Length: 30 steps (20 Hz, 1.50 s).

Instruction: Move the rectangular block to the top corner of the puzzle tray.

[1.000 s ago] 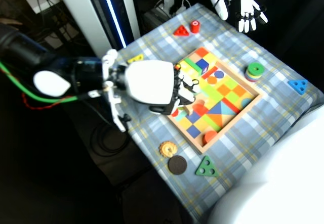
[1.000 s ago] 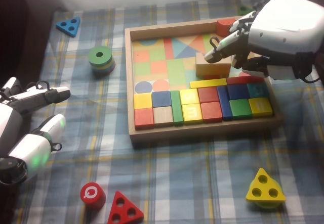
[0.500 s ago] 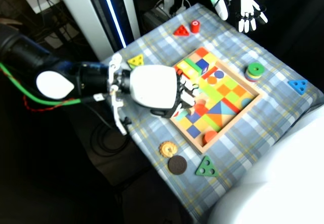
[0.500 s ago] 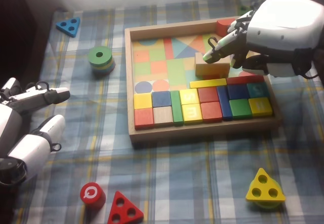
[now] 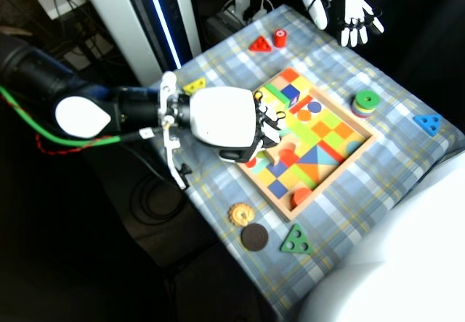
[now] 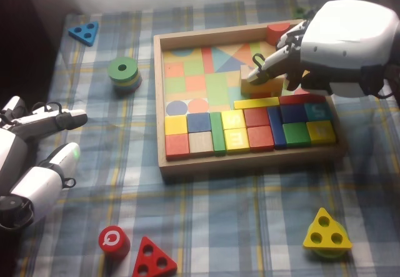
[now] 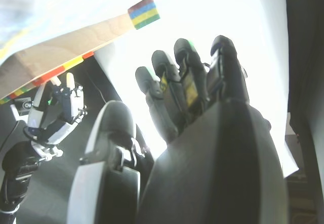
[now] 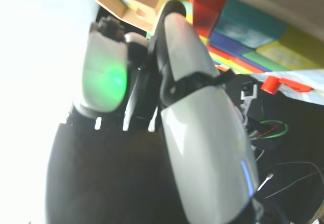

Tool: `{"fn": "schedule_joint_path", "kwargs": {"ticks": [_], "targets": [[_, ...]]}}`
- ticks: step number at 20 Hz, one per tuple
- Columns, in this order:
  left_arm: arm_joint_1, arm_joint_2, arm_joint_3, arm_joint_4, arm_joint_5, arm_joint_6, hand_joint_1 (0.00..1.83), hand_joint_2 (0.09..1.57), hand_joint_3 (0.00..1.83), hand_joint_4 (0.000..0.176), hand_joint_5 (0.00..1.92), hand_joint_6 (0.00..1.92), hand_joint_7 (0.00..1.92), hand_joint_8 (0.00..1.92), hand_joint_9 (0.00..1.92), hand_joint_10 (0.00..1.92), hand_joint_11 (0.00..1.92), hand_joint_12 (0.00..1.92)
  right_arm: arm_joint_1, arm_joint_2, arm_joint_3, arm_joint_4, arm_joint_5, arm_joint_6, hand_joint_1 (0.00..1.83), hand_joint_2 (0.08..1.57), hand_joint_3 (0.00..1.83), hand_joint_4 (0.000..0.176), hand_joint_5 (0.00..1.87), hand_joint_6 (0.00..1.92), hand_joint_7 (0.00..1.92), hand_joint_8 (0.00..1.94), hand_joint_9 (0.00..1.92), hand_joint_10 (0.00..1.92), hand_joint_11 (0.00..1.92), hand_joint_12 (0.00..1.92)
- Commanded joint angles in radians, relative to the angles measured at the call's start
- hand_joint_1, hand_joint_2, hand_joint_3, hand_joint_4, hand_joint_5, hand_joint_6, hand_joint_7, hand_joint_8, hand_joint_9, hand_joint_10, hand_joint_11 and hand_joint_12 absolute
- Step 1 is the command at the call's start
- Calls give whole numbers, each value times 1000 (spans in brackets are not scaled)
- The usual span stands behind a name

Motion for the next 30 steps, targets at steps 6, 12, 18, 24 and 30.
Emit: {"fn": "schedule_joint_path", "kwargs": {"ticks": [6, 12, 18, 24, 30], "targets": [[0, 5, 0, 41, -113, -6, 585, 1432, 2, 0, 727, 0, 592, 0, 383, 2, 0, 0, 39, -5, 8, -20, 38, 0, 1639, 1197, 0, 0, 670, 1, 1241, 1941, 1444, 1921, 1519, 1921], [2, 5, -1, 41, -113, -6, 619, 1428, 0, 0, 735, 3, 595, 3, 383, 4, 0, 0, 72, -5, 3, -85, 4, 0, 1643, 1174, 0, 0, 658, 0, 1239, 1941, 1465, 1921, 1546, 1921], [3, 5, -2, 41, -112, -6, 620, 1420, 0, 0, 740, 4, 599, 5, 396, 8, 0, 0, 74, -4, -6, -94, 1, 0, 1628, 1186, 0, 0, 657, 2, 1296, 1941, 1507, 1921, 1590, 1921], [6, 5, -3, 40, -111, -6, 601, 1426, 1, 0, 734, 2, 593, 1, 381, 2, 0, 0, 102, 21, -59, -171, -15, 0, 1569, 1199, 0, 0, 628, 4, 1326, 1941, 1533, 1921, 1608, 1921], [6, 5, -2, 40, -107, -6, 631, 1422, 0, 0, 747, 2, 606, 2, 393, 4, 0, 0, 104, 27, -67, -230, -53, 0, 1590, 1194, 0, 16, 649, 10, 1296, 1941, 1511, 1921, 1576, 1921]]}}
